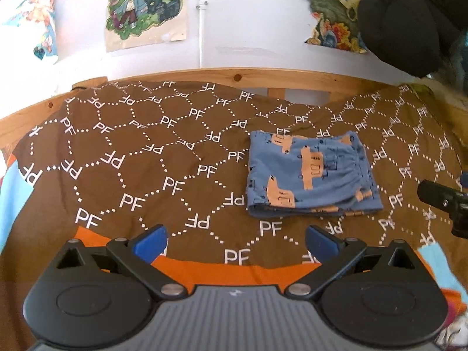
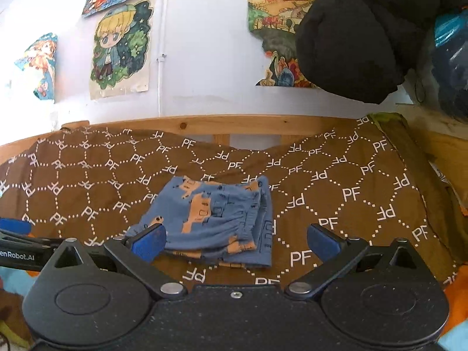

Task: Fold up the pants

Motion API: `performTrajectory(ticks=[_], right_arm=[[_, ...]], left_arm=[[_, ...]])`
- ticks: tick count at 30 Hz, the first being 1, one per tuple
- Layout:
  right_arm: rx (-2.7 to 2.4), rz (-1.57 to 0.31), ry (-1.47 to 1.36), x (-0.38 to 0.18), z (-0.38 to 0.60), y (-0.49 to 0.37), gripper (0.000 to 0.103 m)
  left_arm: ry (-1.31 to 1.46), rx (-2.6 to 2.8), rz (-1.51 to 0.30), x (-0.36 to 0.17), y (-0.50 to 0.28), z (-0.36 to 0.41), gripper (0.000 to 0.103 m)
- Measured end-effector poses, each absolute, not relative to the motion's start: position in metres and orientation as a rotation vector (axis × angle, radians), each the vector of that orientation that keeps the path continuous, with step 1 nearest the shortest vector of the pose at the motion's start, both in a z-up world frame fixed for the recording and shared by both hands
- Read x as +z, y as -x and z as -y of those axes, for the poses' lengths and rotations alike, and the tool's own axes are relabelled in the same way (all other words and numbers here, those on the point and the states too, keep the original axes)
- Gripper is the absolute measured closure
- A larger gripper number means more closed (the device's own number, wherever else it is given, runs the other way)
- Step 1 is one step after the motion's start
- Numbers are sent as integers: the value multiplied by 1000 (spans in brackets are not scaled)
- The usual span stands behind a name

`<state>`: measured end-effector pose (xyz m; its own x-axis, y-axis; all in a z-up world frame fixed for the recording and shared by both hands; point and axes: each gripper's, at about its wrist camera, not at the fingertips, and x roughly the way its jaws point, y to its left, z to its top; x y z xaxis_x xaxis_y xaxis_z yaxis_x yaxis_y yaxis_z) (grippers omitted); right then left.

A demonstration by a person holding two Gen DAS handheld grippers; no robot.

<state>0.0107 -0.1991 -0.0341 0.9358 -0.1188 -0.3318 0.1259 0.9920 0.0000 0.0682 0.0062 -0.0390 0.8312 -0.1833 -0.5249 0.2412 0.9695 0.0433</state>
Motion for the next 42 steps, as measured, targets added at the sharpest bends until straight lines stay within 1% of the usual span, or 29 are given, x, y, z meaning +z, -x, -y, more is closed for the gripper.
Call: performTrajectory(ticks=[5,16,42], right_arm=[[-118,-339,-12,-39,196,-8,1],[-120,-391,-45,-50,200,-12,1],[-102,-409,-32,-54,198,-14,1]], left_arm=[[-141,-227,-556,-44,-62,-5,0],[-103,-199,-612,-53,-65,-14,0],[-94,-201,-633,-54,-64,-16,0]])
